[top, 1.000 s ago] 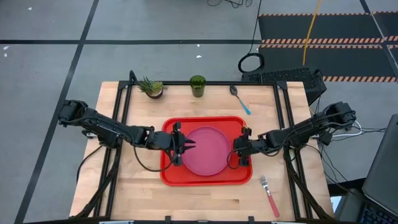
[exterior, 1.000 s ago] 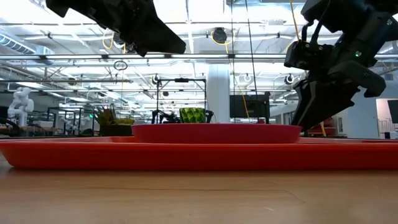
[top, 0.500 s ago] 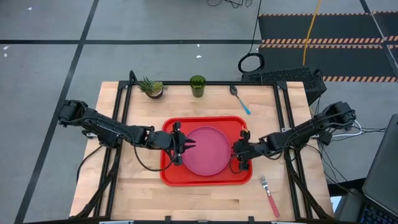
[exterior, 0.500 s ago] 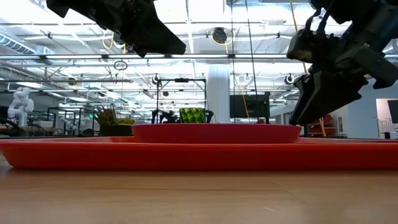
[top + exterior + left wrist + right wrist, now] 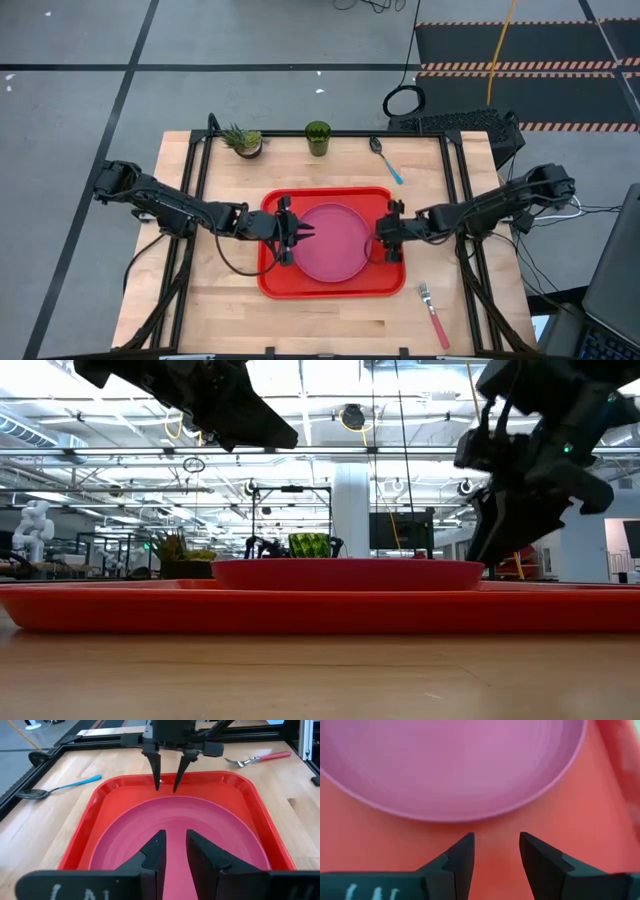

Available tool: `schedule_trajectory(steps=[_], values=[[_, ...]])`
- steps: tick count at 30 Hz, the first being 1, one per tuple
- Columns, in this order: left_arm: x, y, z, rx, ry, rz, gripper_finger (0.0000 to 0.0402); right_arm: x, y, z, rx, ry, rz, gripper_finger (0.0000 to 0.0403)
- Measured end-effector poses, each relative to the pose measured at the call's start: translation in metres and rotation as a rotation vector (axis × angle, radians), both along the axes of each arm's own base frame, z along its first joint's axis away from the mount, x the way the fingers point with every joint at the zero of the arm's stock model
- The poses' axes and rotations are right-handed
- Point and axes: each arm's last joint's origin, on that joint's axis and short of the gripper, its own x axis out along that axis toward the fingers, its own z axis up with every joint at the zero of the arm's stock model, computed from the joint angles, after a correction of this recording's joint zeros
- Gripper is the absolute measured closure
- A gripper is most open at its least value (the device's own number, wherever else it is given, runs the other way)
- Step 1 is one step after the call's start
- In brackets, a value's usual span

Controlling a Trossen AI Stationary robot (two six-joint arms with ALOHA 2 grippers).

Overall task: Pick and place plate/cup/fork/spoon on tray
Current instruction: Put the pink plate on the red serving tray

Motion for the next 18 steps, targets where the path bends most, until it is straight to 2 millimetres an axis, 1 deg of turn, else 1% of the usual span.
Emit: schedule_trajectory(steps=[7,13,18], values=[[0.000,0.000,0.000,0.010,0.001,-0.003,0.0323,0.007,-0.002,-0.009,-0.006,0.015,0.011,0.0255],[0.000,0.000,0.000,0.021,0.004,-0.008,0.0323,0.018,0.004,-0.019,0.058,-0.012,0.059,0.0255],[0.000,0.001,-0.001,0.023,0.015,-0.007,0.0323,0.019,0.010,-0.019,0.088,-0.034,0.060,0.0255]])
